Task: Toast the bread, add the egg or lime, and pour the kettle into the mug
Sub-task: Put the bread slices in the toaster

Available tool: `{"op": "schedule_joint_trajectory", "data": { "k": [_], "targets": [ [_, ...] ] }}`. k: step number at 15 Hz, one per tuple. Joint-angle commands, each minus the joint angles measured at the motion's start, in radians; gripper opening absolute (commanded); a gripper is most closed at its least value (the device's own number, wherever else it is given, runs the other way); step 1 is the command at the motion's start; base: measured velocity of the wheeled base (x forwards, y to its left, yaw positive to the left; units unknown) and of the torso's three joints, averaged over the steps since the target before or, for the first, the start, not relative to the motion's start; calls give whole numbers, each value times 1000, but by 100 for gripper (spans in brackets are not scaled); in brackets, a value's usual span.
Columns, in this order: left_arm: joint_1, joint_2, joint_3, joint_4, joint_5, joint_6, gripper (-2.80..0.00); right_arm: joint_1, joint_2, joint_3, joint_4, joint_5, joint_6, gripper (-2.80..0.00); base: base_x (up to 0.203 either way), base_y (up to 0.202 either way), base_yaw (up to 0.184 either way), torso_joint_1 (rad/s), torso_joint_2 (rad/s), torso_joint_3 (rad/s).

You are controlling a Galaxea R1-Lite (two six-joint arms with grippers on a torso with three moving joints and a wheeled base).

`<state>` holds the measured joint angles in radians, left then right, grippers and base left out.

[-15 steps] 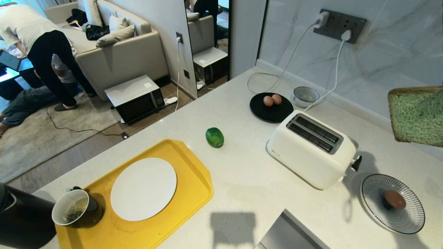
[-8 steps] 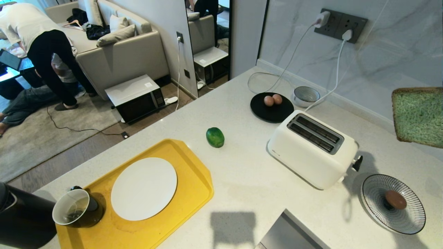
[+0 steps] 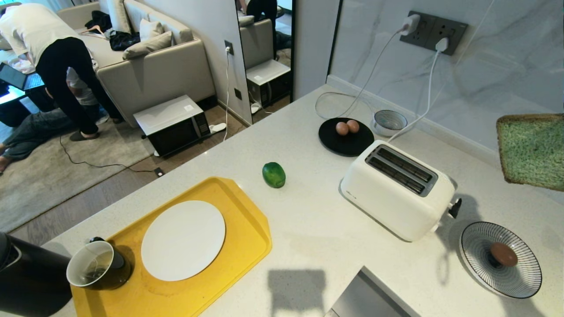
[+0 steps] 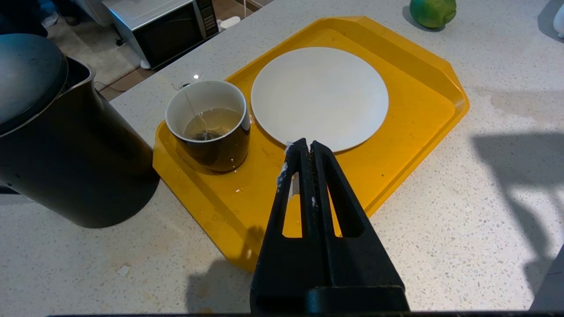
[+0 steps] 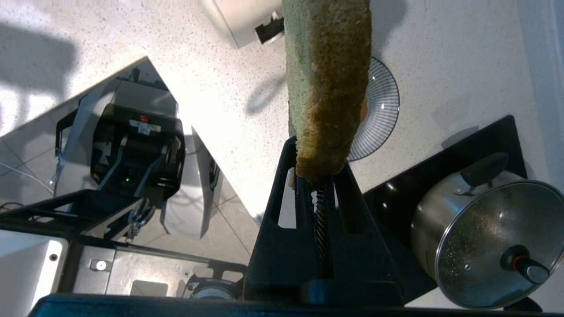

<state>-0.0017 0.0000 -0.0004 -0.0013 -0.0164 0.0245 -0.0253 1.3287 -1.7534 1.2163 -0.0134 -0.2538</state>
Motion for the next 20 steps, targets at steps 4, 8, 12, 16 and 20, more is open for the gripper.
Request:
{"op": "schedule_joint_trajectory", "data": {
  "k": [4,8,12,16,20],
  "targets": [
    [0,1,-1,-2,16,-19,-280,1,-2,22,-15,0,-14,-280,0,0,0,0,0,0],
    [0,2,-1,-2,16,-20,-280,0,1,22,-15,0,-18,-280,0,0,0,-1,2,-137],
    [0,2,-1,-2,16,-18,-280,-1,7,14,-17,0,-18,-280,0,0,0,4,3,-173],
    [0,2,-1,-2,16,-20,-280,-1,17,6,-17,-1,-24,-280,0,0,0,3,0,-31],
    [0,0,-1,-2,16,-20,-280,-2,43,-39,-77,-47,-30,-280,0,0,0,0,0,0]
  ]
}}
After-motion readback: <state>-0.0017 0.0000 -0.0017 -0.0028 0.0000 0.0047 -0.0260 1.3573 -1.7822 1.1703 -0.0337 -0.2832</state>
